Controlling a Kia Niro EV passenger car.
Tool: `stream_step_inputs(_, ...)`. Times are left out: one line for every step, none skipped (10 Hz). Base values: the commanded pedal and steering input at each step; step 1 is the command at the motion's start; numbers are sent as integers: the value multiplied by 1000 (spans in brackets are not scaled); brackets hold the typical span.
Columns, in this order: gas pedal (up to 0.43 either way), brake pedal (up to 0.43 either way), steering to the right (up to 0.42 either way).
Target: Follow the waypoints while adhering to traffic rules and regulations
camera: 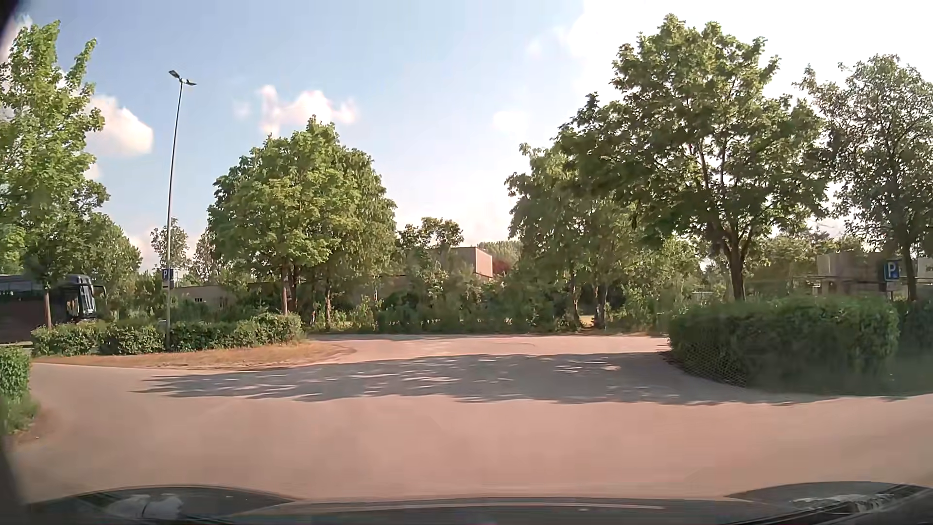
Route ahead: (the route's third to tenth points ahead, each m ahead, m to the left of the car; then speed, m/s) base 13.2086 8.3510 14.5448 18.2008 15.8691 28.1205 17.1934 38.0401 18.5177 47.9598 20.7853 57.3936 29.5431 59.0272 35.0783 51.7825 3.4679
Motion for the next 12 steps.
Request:
stream_step_inputs(0, 12, 84)
stream_step_inputs(0, 12, 89)
stream_step_inputs(0, 12, 95)
stream_step_inputs(0, 12, 98)
stream_step_inputs(0, 12, 101)
stream_step_inputs(0, 12, 99)
stream_step_inputs(0, 12, 98)
stream_step_inputs(0, 12, 94)
stream_step_inputs(0, 12, 87)
stream_step_inputs(0, 12, 74)
stream_step_inputs(0, 12, 57)
stream_step_inputs(0, 12, 50)
